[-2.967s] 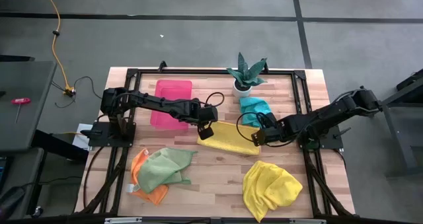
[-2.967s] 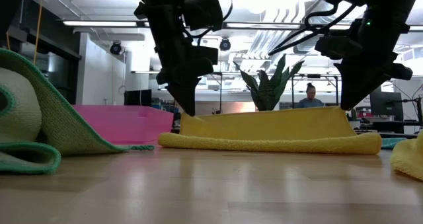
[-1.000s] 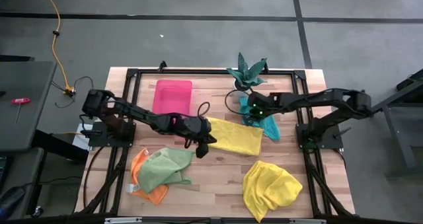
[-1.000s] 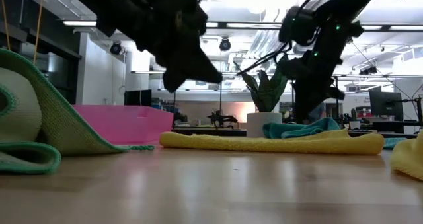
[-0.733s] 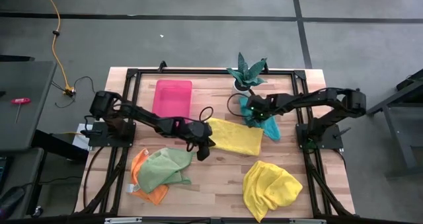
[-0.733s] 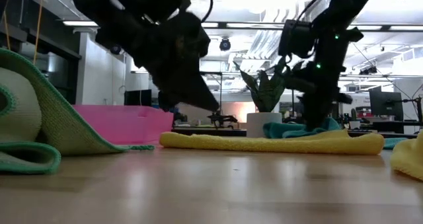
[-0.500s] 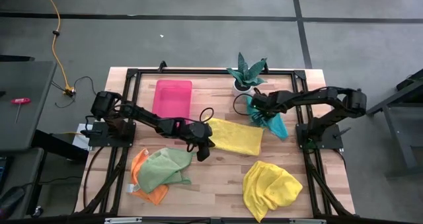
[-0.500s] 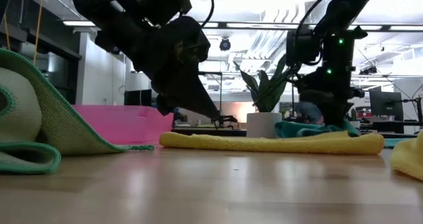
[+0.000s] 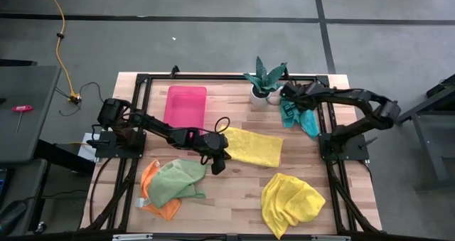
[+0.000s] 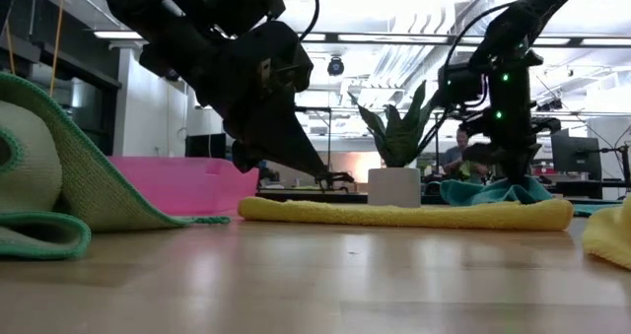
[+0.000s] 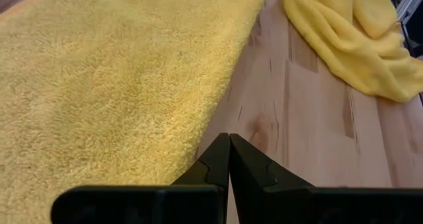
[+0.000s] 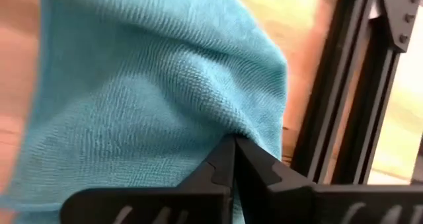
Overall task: Fold microfiber towels
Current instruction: Fold the top yellow microfiber towel
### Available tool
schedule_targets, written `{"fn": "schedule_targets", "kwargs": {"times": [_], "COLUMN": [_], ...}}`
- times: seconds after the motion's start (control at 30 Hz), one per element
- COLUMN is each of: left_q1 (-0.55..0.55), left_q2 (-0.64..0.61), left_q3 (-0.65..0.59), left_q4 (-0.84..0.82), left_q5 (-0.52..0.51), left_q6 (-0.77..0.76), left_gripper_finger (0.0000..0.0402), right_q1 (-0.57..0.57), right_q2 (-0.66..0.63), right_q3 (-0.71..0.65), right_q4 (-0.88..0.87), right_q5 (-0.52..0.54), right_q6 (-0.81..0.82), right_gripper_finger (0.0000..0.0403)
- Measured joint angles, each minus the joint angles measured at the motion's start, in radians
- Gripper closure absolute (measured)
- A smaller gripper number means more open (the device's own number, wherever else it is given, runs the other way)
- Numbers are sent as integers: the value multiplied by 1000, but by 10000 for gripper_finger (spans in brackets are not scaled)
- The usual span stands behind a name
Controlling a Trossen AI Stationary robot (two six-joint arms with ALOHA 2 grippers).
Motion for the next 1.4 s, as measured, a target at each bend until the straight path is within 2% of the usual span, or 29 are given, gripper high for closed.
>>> {"fn": "schedule_targets", "kwargs": {"times": [0.13,0.27,0.43,0.6,0.83,0.93,1.03,1.27,1.4], "left_q1": [3,29,76,124,152,152,152,151,149], "left_q2": [-8,-66,-228,-436,-664,-721,-755,-765,-755], "left_q3": [0,0,0,1,1,1,1,1,1], "left_q4": [-5,9,-12,-88,-248,-313,-370,-432,-433], "left_q5": [0,57,98,94,-7,-42,-64,-68,-68], "left_q6": [4,49,152,239,266,266,266,266,266], "left_gripper_finger": [401,401,401,401,401,401,401,401,401], "right_q1": [9,56,150,263,498,585,659,773,800], "right_q2": [-149,-328,-501,-545,-402,-314,-237,-112,-45], "right_q3": [0,0,0,1,1,1,1,1,1], "right_q4": [-10,14,133,199,164,120,71,55,84], "right_q5": [-74,-232,-479,-628,-639,-630,-585,-443,-426], "right_q6": [13,94,170,287,381,426,537,900,1009], "right_gripper_finger": [403,403,403,394,313,278,253,232,232]}}
